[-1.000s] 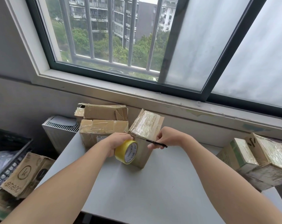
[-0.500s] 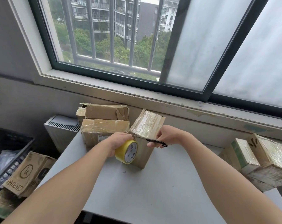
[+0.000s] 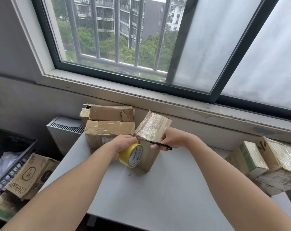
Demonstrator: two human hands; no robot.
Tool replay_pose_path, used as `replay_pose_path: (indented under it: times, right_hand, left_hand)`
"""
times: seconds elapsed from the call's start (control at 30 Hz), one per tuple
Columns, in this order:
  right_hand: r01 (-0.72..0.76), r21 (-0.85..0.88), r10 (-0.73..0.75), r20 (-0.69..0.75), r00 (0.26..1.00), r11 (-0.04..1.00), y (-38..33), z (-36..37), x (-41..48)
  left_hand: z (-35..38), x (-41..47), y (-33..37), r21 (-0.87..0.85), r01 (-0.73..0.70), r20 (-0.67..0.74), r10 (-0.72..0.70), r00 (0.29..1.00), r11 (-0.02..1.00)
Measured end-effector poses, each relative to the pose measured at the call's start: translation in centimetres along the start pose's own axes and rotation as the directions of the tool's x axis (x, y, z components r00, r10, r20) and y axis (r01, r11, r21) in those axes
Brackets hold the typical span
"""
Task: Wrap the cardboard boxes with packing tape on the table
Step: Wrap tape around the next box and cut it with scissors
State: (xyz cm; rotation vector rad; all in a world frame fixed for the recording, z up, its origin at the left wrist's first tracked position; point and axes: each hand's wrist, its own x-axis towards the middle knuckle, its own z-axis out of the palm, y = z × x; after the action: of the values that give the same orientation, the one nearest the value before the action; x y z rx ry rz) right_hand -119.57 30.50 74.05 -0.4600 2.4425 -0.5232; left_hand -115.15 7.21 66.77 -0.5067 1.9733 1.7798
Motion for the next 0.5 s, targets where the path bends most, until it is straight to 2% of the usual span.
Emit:
replay_pose_path:
  times: [0.23, 0.37, 0.43, 0.5]
  right_hand:
    - [-0.028, -0.048, 0.025, -0.052, 0.998, 0.998, -1.4, 0.4, 0.2]
    - [-0.03, 0.026, 0.034, -0.166, 0.986, 0.999, -1.4, 0.5, 0.6]
    - [-0.006, 0.06, 0.014, -0.128, 0.992, 0.998, -1.5, 0.9, 0.4]
    - [0.02, 0.052, -0.018, -0.024, 1.0, 0.998, -1.2, 2.3, 0.2]
  left_hand:
    - [0.0, -0.2, 0.0, 0.001, -0.009, -0.003, 0.009, 1.0, 1.0]
    - [-1.0, 0.0, -1.5, 0.131, -0.01, 0.016, 0.008, 1.0, 0.991]
    - [-1.3, -0.3, -2.5, 0.108, -0.003, -0.013, 0.004, 1.0, 0.994]
    - [-1.5, -0.5, -3.2, 0.062, -0.006, -0.031, 0.008, 0.999, 0.998]
